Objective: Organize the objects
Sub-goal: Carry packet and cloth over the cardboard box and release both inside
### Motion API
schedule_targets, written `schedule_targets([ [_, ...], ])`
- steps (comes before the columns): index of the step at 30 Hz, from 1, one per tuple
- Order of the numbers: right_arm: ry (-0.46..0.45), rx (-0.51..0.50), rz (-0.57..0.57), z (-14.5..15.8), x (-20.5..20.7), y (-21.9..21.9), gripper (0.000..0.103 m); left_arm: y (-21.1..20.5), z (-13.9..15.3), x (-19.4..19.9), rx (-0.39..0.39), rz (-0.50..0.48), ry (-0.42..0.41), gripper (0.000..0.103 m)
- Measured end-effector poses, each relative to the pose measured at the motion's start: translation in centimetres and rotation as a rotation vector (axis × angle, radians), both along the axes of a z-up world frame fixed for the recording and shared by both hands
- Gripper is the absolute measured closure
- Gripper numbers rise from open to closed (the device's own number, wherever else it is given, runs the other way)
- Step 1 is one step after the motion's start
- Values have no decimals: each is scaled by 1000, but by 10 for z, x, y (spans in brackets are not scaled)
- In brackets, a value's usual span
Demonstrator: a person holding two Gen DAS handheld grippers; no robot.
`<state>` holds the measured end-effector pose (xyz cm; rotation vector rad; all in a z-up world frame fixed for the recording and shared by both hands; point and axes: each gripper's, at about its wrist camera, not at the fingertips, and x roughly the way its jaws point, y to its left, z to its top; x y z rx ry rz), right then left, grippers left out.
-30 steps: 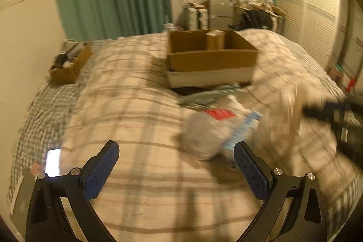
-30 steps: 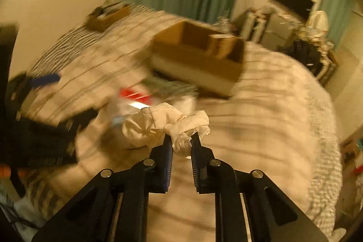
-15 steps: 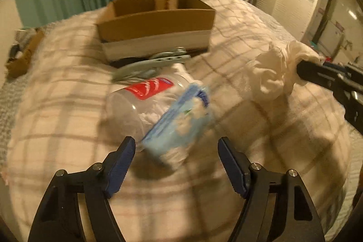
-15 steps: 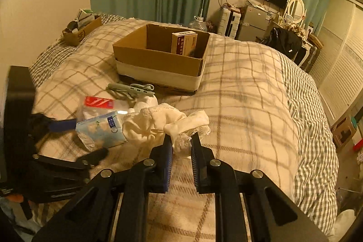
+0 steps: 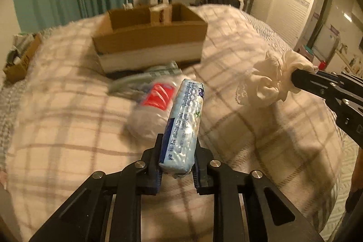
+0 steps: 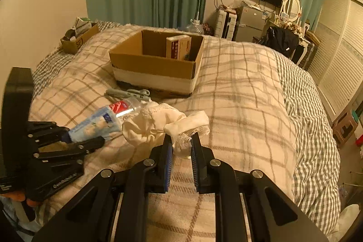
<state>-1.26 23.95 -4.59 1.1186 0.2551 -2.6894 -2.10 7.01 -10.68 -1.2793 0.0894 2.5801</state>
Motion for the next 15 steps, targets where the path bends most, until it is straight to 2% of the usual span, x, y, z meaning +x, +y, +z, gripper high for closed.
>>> schedule_targets([
  [6, 62, -4, 18, 29, 1, -4, 89, -20, 49, -4, 5, 42, 115, 83],
  [10, 116, -10, 54, 57, -9, -11, 89, -31, 84, -26, 22, 66, 173, 83],
  [15, 202, 6, 69, 100, -40, -22, 89, -37, 124, -66, 19, 91, 244, 83],
])
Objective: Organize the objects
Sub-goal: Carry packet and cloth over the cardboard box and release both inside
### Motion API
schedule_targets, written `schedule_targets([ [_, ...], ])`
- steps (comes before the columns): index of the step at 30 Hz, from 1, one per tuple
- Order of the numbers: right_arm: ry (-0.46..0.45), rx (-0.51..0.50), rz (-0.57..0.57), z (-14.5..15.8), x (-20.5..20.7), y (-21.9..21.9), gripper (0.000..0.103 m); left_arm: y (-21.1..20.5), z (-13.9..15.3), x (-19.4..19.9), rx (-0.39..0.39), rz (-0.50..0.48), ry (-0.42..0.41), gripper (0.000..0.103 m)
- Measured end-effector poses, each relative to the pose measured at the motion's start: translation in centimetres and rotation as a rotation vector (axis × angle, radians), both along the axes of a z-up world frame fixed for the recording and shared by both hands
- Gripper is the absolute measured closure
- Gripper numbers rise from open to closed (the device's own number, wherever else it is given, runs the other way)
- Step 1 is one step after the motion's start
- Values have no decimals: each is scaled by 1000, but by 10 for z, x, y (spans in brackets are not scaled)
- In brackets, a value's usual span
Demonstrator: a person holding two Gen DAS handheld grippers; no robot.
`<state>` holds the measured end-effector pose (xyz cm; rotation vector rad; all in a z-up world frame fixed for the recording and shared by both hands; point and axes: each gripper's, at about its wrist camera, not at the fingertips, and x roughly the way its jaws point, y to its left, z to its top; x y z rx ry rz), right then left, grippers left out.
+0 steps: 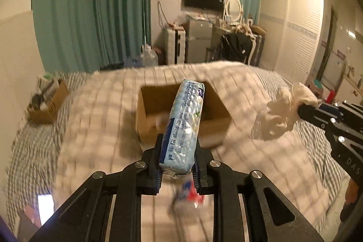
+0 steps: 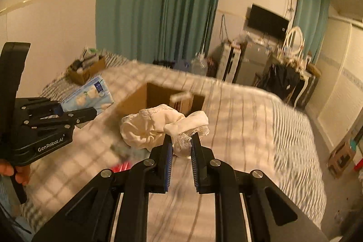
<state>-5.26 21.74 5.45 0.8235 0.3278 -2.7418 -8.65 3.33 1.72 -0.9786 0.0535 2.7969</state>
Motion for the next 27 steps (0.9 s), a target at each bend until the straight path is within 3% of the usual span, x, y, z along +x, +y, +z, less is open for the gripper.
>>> schedule_targets([
  [6, 39, 3, -36, 33, -67, -8, 89, 2, 24, -58, -29, 42, 47, 83],
  [11, 5, -19, -65, 32, -125, -9, 89, 4, 21, -100, -43, 59, 32, 83],
  [18, -119, 13, -77, -24, -193, -16, 89, 3, -26, -150, -77, 66, -44, 83],
  [27, -245, -8, -52, -101, -235, -15, 89, 3, -102, -193, -71, 53, -163, 83],
])
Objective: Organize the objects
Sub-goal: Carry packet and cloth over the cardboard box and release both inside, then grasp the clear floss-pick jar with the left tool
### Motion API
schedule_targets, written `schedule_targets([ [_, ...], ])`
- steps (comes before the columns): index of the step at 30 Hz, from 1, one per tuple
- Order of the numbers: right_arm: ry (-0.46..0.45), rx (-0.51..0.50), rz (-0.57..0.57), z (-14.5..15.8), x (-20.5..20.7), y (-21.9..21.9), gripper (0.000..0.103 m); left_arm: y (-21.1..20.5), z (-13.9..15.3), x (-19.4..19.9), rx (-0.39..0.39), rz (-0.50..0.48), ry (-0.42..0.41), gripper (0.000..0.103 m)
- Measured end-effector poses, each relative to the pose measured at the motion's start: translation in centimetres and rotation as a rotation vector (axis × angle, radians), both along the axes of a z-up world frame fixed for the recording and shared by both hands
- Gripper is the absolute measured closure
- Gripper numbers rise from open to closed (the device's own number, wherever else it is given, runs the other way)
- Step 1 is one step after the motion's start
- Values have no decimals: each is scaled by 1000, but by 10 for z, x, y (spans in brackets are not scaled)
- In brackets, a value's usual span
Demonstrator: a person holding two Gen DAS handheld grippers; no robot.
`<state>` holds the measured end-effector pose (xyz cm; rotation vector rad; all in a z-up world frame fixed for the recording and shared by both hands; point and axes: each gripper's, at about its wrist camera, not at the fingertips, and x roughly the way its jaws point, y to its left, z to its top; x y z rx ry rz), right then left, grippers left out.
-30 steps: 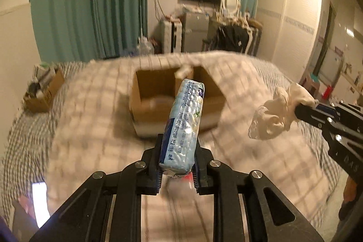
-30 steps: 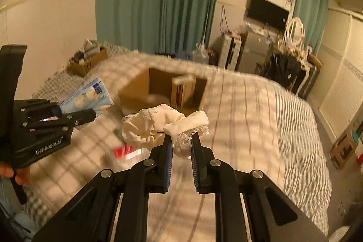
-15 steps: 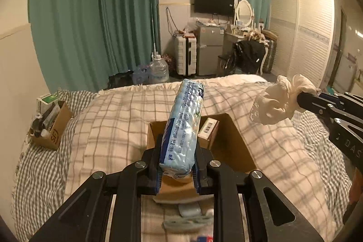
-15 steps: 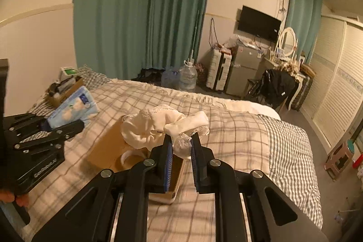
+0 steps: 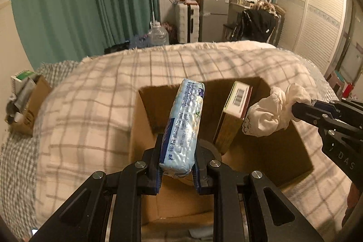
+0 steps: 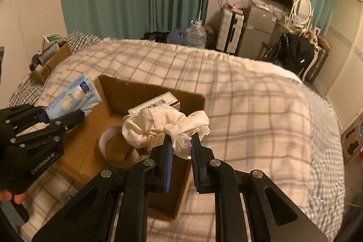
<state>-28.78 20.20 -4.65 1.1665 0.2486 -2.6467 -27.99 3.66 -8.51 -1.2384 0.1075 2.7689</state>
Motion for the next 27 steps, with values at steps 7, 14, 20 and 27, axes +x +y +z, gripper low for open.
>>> schedule_targets([
  [7, -15, -81, 13, -16, -10, 4, 88, -1, -21, -10, 22, -29, -23, 81],
  [14, 34, -142, -6, -3, 0, 10, 43, -2, -15, -5, 20, -22, -29, 36],
  [20, 80, -148, -49, 20, 21, 20, 29, -12, 2, 23, -15, -6, 12, 13],
  [27, 143, -118, -109, 58, 76, 39, 15, -27, 24, 73, -35, 22, 27, 7],
])
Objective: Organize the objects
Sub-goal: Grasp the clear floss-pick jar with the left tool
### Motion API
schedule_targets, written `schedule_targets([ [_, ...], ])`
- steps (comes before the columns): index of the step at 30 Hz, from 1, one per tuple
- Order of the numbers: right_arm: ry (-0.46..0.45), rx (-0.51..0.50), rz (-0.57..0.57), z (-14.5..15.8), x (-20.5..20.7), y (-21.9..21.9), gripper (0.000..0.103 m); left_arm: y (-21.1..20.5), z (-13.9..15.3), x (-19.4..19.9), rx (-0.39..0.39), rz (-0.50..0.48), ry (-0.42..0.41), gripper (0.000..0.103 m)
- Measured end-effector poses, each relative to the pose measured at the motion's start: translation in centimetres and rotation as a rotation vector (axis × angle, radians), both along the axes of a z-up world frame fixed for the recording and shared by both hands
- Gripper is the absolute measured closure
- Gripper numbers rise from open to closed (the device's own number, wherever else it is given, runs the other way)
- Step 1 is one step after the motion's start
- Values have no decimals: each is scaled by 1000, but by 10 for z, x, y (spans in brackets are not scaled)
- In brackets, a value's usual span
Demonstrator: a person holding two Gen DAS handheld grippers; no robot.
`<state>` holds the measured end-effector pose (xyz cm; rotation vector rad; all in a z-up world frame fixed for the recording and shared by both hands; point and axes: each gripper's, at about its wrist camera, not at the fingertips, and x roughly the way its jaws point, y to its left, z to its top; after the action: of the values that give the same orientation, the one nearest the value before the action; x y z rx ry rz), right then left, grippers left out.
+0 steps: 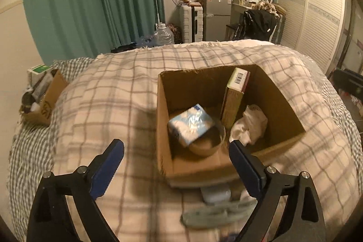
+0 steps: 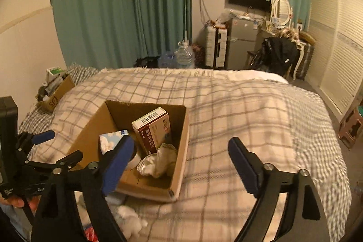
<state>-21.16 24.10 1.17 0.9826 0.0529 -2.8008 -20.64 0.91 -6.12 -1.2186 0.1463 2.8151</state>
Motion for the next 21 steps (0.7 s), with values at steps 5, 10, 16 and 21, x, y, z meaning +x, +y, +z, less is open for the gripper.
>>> schedule_targets([
  [5, 45, 47, -31, 25, 47, 9, 8, -1, 16, 43, -9, 11, 22, 4],
  [10, 75, 88, -58, 34, 90, 10, 2, 6, 26, 90, 18, 16, 65, 1],
  [16, 95, 99, -56, 6, 128, -2, 1, 20, -1, 120, 47, 45, 54, 1],
  [21, 43, 86, -59, -40, 134, -9, 1, 35, -42, 127, 45, 30, 4, 1],
])
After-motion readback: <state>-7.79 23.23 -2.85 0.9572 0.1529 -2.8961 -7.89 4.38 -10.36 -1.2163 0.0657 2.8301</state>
